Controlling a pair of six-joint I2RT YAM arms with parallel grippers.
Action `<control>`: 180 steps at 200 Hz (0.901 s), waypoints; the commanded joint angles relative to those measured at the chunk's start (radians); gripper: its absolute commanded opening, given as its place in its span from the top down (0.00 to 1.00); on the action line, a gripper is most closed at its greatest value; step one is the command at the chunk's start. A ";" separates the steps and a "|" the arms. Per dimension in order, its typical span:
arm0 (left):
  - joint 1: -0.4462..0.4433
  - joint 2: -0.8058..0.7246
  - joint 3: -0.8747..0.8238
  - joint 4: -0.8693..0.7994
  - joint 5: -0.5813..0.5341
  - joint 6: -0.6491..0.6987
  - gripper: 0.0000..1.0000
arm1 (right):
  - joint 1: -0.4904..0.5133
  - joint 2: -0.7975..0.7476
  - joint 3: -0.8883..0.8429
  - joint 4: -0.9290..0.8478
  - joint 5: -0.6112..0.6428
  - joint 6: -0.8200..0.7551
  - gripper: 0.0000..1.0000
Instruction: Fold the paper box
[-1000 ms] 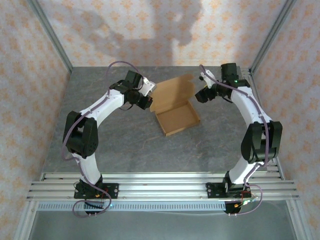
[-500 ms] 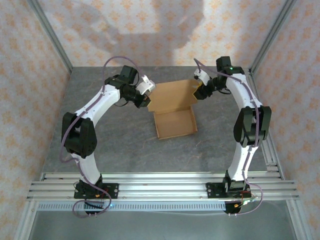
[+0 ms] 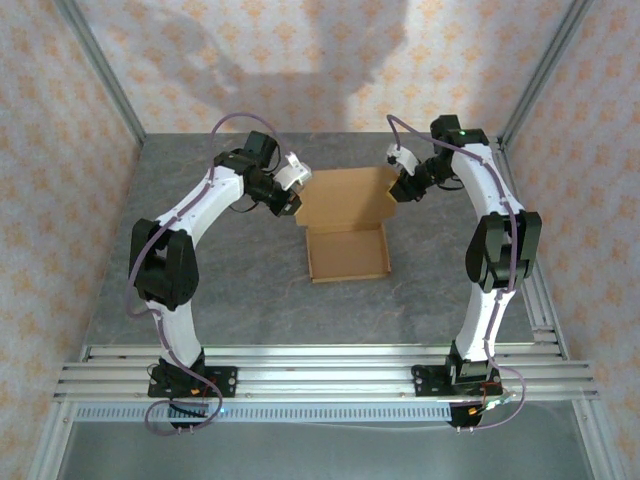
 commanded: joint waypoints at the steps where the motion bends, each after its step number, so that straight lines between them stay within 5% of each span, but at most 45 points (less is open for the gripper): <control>1: 0.004 0.008 0.033 -0.033 0.013 0.023 1.00 | 0.013 -0.034 -0.013 0.006 0.002 0.017 0.95; 59: -0.009 -0.021 0.000 0.116 -0.038 -0.186 1.00 | 0.073 -0.180 -0.213 0.287 0.193 0.248 1.00; 120: -0.101 -0.028 -0.036 0.274 -0.266 -0.378 1.00 | 0.202 -0.340 -0.462 0.759 0.598 0.788 1.00; 180: -0.123 -0.048 -0.113 0.470 -0.383 -0.536 1.00 | 0.290 -0.381 -0.678 1.107 0.878 1.105 1.00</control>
